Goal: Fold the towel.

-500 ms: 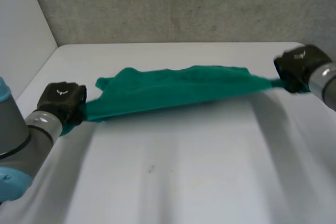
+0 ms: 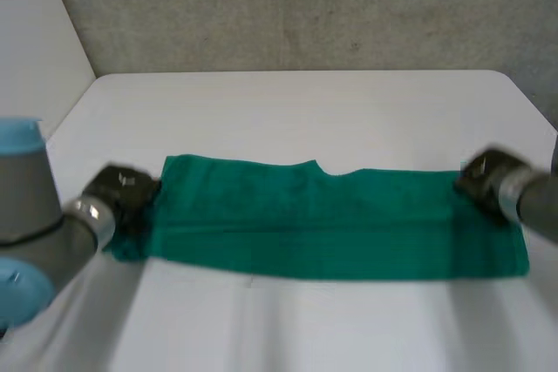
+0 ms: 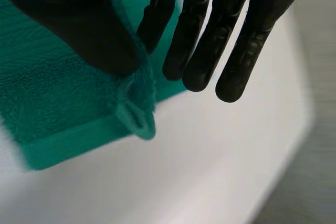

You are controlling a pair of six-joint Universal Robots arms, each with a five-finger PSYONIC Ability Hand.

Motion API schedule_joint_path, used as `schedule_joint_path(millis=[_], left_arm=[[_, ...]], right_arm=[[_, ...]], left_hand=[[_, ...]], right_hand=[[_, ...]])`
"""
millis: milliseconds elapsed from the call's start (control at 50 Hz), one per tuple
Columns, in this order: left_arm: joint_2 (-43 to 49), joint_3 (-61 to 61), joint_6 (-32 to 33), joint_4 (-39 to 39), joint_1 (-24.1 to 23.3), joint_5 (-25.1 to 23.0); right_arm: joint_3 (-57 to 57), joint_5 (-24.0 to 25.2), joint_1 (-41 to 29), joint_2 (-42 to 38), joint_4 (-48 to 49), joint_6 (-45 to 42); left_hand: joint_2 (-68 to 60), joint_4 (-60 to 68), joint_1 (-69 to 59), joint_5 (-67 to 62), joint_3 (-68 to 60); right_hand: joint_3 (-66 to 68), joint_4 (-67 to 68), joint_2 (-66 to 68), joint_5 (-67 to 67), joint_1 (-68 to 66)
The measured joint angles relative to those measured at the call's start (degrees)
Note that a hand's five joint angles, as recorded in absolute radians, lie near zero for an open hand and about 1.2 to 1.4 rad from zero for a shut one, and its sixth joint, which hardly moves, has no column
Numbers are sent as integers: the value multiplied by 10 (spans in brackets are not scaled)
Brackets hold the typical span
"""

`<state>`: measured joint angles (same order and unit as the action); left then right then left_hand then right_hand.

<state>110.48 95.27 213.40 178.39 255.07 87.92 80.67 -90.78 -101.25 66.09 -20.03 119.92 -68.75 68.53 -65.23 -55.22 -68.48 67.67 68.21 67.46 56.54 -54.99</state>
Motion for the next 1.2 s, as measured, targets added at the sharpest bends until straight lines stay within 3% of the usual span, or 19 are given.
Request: schedule_joint_path(millis=[40,60,80,100,120,180,320,380,580,840,980,1040,1120,1180,1200], left_arm=[[0,0,0,0,0,0],[25,-99,14,10,-6,5],[25,-99,14,10,-6,5],[30,-154,17,19,-10,9],[30,-154,17,19,-10,9],[21,-311,2,99,-21,24],[-18,-389,-52,220,-21,38],[-32,-381,-81,250,-17,39],[-21,-239,-102,243,-1,25],[111,-80,-107,239,3,21],[127,-35,-103,233,2,18],[108,-10,-97,221,2,11],[72,19,-84,195,3,-10],[46,32,-75,174,7,-28],[39,35,-73,168,8,-33]], right_arm=[[0,0,0,0,0,0],[-58,-5,-4,-9,14,28],[-58,-5,-4,-9,14,28],[-166,-12,-10,-15,41,82],[-166,-12,-10,-15,41,82],[-321,-16,-15,-7,131,175],[-367,-17,-16,28,240,231],[-324,-14,-17,58,281,242],[-166,0,-22,58,278,242],[-58,7,-34,-92,270,251],[-16,7,-29,-110,254,252],[14,10,-26,-86,252,253],[54,16,-23,-51,256,253],[80,24,-20,-30,262,253],[86,27,-19,-26,264,254]], left_hand=[[0,0,0,0,0],[0,0,0,0,0],[0,0,0,0,0],[0,0,0,0,0],[0,0,0,0,0],[0,0,0,0,0],[0,0,0,0,0],[0,0,0,0,0],[0,0,0,0,0],[0,0,0,0,0],[0,0,0,0,0],[60,-54,19,23,53],[231,-227,212,194,223],[231,-227,212,194,223],[288,-289,253,256,283]], right_hand=[[0,0,0,0,0],[0,0,1,0,0],[0,0,1,0,0],[0,0,1,0,0],[0,0,1,0,0],[0,1,1,0,0],[0,1,1,2,0],[0,1,1,3,0],[1,1,1,3,0],[3,1,1,4,0],[3,1,1,4,0],[3,1,1,4,0],[3,1,1,4,0],[3,1,1,4,0],[3,1,1,4,0]])
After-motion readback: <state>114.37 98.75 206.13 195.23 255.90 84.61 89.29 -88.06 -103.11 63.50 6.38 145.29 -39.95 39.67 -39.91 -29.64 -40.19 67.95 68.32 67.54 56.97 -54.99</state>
